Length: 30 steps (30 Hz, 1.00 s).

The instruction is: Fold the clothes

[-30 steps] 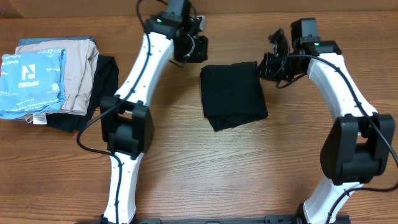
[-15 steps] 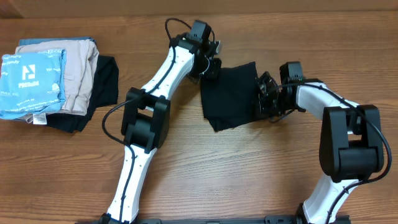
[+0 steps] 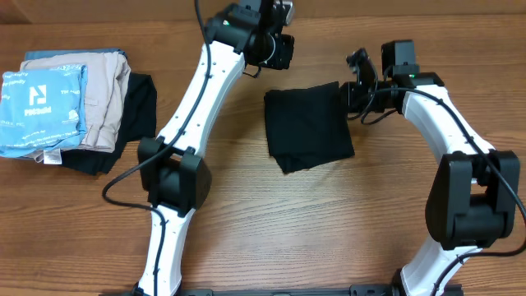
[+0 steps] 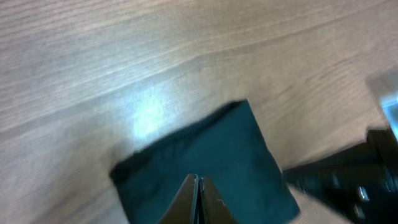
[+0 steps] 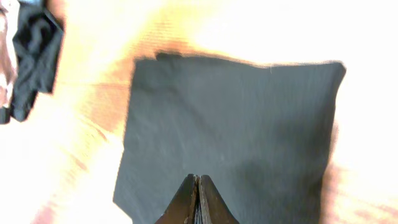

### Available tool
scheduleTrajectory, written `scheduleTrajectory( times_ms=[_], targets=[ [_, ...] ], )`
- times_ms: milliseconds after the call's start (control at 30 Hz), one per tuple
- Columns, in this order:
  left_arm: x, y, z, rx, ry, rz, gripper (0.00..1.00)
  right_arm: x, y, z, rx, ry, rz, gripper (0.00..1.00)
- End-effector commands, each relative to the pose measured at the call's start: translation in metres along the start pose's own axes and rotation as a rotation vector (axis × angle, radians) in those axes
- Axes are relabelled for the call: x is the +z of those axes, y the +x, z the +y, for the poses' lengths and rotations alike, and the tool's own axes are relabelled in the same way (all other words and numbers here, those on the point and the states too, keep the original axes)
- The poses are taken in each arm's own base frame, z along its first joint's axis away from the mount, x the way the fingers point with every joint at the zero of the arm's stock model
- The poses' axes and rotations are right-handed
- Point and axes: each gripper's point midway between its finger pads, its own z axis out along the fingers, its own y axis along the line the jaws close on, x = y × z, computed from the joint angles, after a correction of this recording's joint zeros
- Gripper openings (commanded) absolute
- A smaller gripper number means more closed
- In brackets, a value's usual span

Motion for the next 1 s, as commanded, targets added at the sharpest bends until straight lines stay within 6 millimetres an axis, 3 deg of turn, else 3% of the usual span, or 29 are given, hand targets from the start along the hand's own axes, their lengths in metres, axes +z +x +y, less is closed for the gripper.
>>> scheduleTrajectory(
  times_ms=[0,67,100,233,333,433,533,600,667,733,833,967],
  targets=[
    [0.015,0.035,0.015,-0.037,-0.036,0.123,0.04,0.009,-0.011,-0.004,-0.027,0.004,-0.033,0.04],
    [0.032,0.062,0.017,-0.058,-0.024,0.206,0.04,0.031,-0.01,-0.021,-0.028,0.013,-0.034,0.04],
    [0.045,0.085,0.021,-0.072,-0.028,0.269,0.04,0.045,-0.009,-0.031,-0.031,0.013,-0.037,0.04],
    [0.085,0.161,0.016,-0.128,0.071,0.442,0.04,0.069,-0.01,-0.053,-0.044,0.041,-0.059,0.04],
    [0.097,0.187,0.015,-0.136,0.089,0.484,0.04,0.071,-0.009,-0.061,-0.043,0.077,-0.06,0.04],
    [0.094,0.172,0.011,-0.124,0.106,0.444,0.04,0.064,-0.024,-0.045,-0.06,0.009,-0.083,0.04],
    [0.077,0.134,-0.004,-0.09,0.13,0.365,0.04,0.021,-0.055,0.012,-0.087,-0.172,-0.106,0.04],
    [0.063,0.11,-0.013,-0.059,0.137,0.313,0.04,-0.013,-0.06,0.052,-0.08,-0.269,-0.085,0.04],
    [0.057,0.091,-0.01,-0.022,0.091,0.254,0.04,-0.03,-0.044,0.079,-0.047,-0.309,-0.023,0.04],
    [0.059,0.083,0.004,-0.004,0.011,0.218,0.04,-0.026,-0.023,0.088,0.006,-0.318,0.064,0.04],
    [0.064,0.079,0.024,0.009,-0.096,0.193,0.04,-0.006,0.017,0.094,0.056,-0.314,0.188,0.04],
    [0.075,0.07,0.029,0.023,-0.102,0.145,0.04,0.022,0.056,0.084,0.057,-0.241,0.272,0.04]
  ],
)
